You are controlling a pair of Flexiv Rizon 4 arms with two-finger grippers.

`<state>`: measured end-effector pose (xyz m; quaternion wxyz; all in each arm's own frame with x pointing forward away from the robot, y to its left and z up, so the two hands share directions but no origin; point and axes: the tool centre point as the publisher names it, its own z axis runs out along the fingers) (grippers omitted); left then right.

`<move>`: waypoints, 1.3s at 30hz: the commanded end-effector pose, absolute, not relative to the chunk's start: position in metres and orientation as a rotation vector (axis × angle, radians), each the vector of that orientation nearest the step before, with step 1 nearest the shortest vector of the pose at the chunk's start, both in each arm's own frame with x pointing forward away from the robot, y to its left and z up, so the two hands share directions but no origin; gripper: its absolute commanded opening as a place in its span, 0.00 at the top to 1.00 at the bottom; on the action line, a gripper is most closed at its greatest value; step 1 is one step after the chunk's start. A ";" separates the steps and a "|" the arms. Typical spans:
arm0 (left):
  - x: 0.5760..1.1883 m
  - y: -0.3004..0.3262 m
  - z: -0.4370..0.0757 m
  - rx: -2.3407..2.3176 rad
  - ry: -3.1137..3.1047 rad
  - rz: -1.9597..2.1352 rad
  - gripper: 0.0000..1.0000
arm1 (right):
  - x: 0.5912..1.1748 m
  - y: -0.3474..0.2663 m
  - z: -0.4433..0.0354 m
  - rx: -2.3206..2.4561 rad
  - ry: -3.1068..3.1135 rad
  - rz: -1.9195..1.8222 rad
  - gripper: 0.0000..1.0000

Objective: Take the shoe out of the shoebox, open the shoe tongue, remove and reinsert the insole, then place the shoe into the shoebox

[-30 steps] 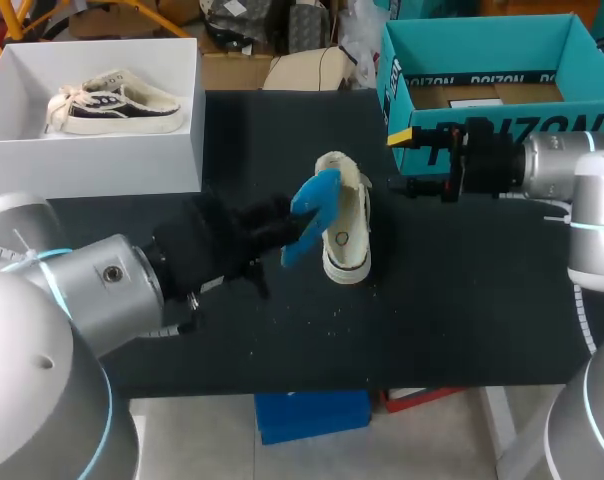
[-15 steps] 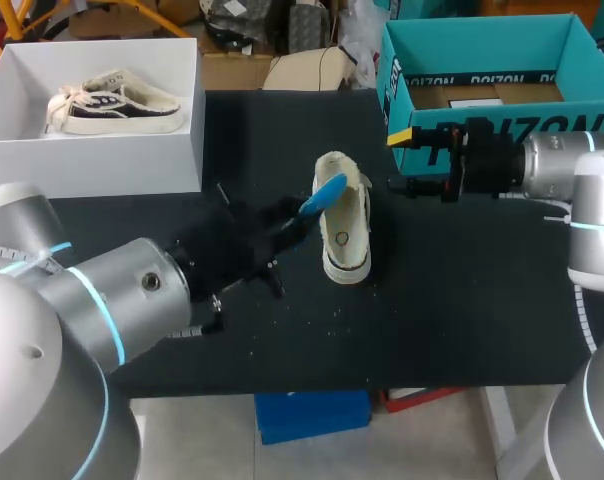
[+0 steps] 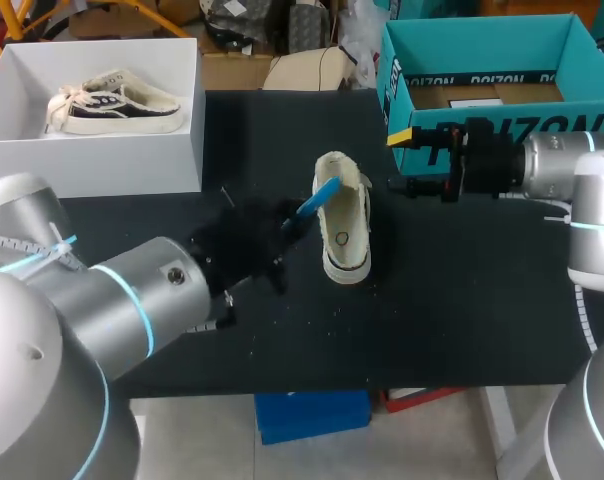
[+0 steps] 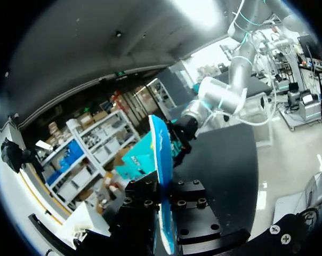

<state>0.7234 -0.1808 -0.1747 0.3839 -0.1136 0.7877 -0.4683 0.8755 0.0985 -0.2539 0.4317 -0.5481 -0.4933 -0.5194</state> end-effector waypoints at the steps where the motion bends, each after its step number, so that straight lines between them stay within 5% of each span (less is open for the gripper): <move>1: 0.724 -0.177 -0.165 -0.367 2.071 -1.068 1.00 | 0.875 0.099 -0.254 -1.369 -1.230 -1.296 0.00; 39: 0.900 -0.151 -0.149 -0.871 1.968 -1.191 1.00 | 0.875 0.099 -0.254 -1.369 -1.230 -1.296 0.00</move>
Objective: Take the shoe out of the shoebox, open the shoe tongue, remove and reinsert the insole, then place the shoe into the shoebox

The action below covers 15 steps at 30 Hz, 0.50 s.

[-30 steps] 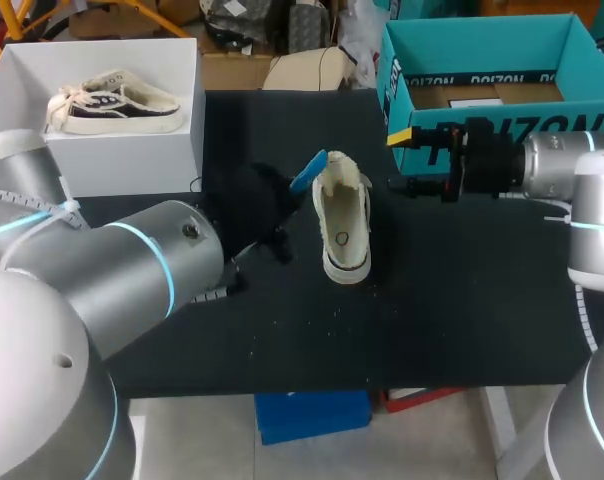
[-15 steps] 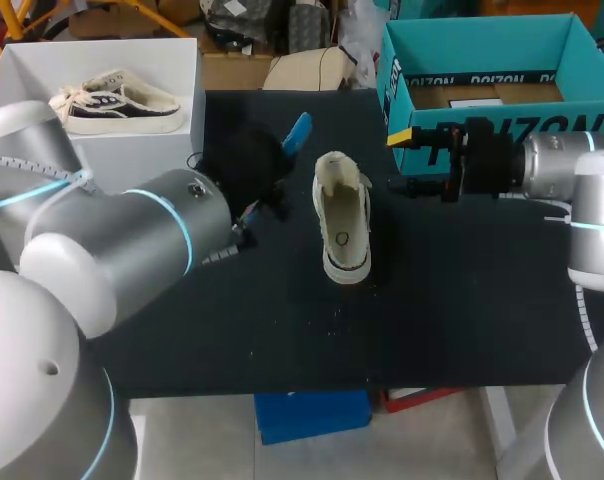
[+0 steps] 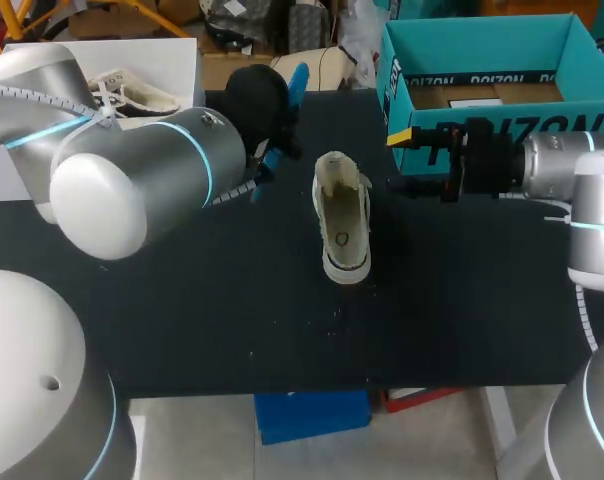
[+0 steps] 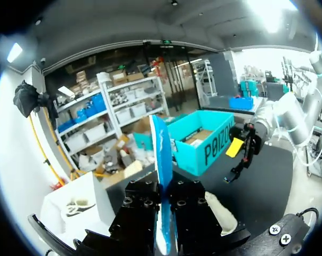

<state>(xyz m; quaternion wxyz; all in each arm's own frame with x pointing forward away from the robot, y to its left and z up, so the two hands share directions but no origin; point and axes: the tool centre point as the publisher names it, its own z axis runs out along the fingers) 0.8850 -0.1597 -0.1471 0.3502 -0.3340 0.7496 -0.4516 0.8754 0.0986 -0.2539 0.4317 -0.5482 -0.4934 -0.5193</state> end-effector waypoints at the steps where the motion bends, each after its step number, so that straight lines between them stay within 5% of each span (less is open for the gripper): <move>1: 0.903 -0.149 -0.148 -0.880 1.968 -1.154 1.00 | 0.875 0.099 -0.254 -1.369 -1.230 -1.296 0.00; 15: 0.903 -0.134 -0.142 -1.140 1.844 -0.960 1.00 | 0.875 0.099 -0.254 -1.369 -1.230 -1.296 0.00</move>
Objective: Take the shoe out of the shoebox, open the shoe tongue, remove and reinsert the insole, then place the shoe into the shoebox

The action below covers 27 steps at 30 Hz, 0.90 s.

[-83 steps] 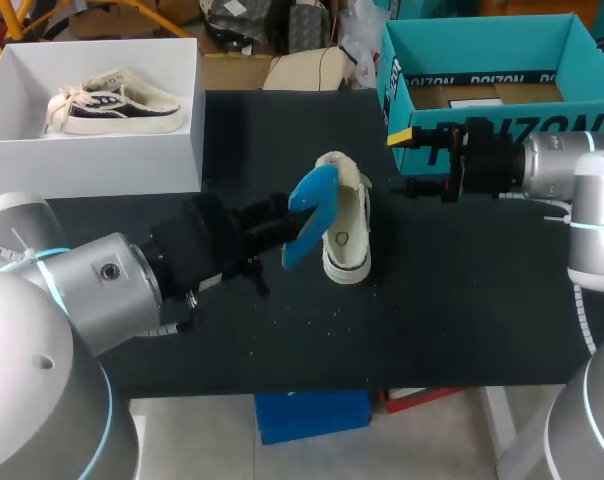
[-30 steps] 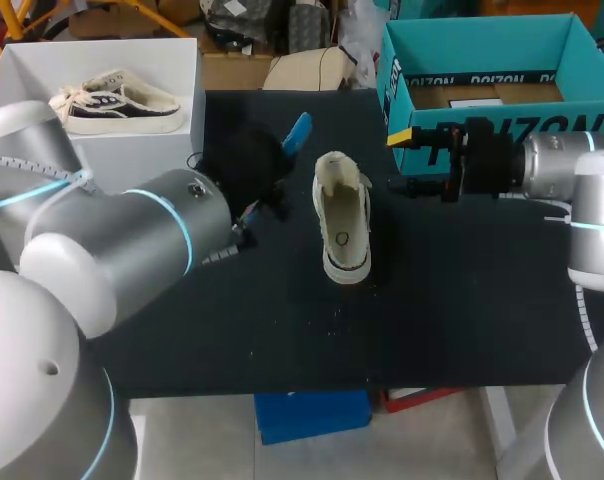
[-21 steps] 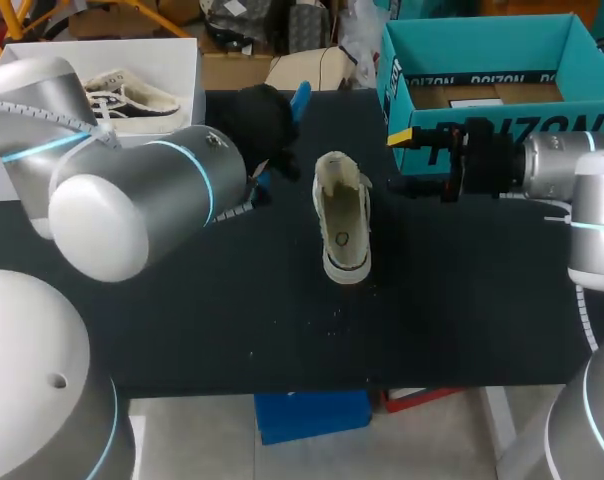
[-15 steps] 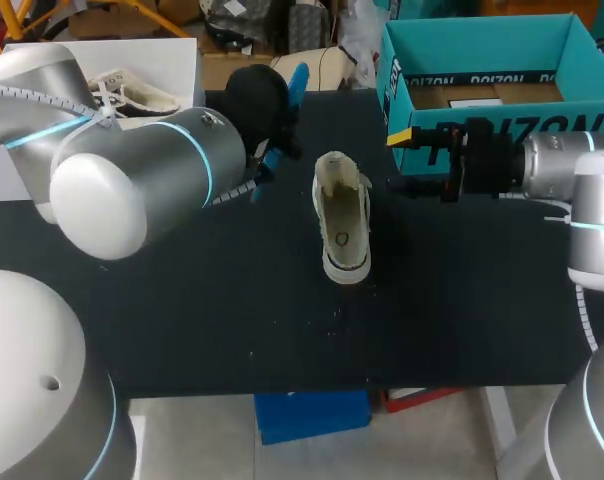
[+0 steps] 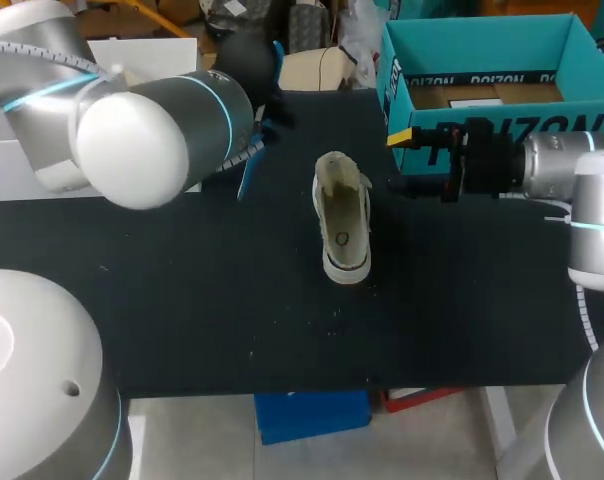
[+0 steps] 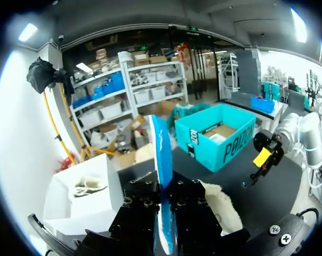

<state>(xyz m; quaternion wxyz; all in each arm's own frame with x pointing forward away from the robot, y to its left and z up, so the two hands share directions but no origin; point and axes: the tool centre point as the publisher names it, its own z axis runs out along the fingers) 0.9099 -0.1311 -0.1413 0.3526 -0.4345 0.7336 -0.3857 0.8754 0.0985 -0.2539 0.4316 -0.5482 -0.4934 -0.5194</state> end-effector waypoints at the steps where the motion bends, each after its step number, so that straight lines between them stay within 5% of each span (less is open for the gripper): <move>1: 0.903 -0.134 -0.142 -1.140 1.844 -0.960 1.00 | 0.875 0.099 -0.254 -1.369 -1.230 -1.296 0.00; 27: 0.881 -0.119 -0.144 -0.491 2.441 -1.074 1.00 | 0.875 0.099 -0.254 -1.369 -1.230 -1.296 0.00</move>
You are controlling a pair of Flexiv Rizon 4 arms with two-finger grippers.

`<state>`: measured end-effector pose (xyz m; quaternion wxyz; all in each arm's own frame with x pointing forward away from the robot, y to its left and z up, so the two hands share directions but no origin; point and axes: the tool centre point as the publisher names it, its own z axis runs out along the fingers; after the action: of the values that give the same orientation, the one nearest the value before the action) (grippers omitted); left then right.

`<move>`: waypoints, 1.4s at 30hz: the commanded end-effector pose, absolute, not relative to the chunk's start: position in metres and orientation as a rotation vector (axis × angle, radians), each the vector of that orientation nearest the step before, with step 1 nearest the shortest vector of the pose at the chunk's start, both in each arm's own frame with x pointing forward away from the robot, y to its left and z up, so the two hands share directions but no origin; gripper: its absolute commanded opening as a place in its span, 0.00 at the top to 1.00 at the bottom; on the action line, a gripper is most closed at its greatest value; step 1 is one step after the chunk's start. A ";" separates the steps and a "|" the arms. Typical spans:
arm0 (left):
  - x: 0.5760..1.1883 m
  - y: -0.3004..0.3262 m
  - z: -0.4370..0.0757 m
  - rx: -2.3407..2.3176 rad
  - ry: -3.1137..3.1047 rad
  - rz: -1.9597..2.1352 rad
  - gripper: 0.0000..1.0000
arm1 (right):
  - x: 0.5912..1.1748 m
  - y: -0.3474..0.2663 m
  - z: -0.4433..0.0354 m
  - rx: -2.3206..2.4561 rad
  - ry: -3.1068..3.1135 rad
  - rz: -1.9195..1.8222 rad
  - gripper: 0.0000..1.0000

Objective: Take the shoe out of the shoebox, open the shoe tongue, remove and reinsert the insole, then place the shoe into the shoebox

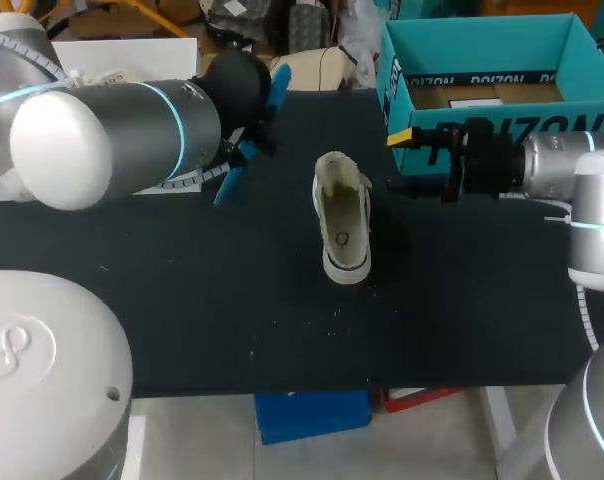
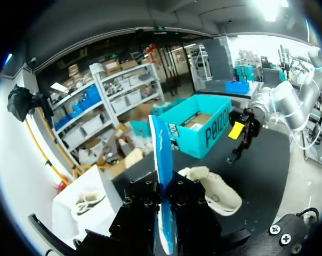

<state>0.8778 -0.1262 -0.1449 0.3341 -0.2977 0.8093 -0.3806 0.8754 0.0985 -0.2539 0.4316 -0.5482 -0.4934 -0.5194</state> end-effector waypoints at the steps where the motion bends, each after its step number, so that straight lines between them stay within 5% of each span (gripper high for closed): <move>1: 0.881 -0.119 -0.144 -0.491 2.441 -1.074 1.00 | 0.875 0.099 -0.254 -1.369 -1.230 -1.296 0.00; 13: 0.881 -0.119 -0.144 -0.491 2.441 -1.074 1.00 | 0.875 0.099 -0.254 -1.369 -1.230 -1.296 0.00; 19: 0.847 -0.127 -0.159 0.064 2.287 -1.250 1.00 | 0.875 0.099 -0.254 -1.369 -1.230 -1.296 0.00; 27: 0.844 -0.127 -0.162 0.110 2.295 -1.236 1.00 | 0.875 0.099 -0.254 -1.369 -1.230 -1.296 0.00; 28: 0.844 -0.127 -0.162 0.110 2.295 -1.236 0.89 | 0.875 0.099 -0.254 -1.369 -1.230 -1.296 0.00; 29: 0.844 -0.127 -0.162 0.110 2.295 -1.236 1.00 | 0.875 0.099 -0.254 -1.369 -1.230 -1.296 0.00; 42: 0.844 -0.127 -0.162 0.110 2.295 -1.236 1.00 | 0.875 0.099 -0.254 -1.369 -1.230 -1.296 0.00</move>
<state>0.8413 -0.1313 -0.1611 0.3770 -0.0263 0.8125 -0.4438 0.8754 0.0985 -0.2539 0.4316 -0.5482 -0.4934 -0.5193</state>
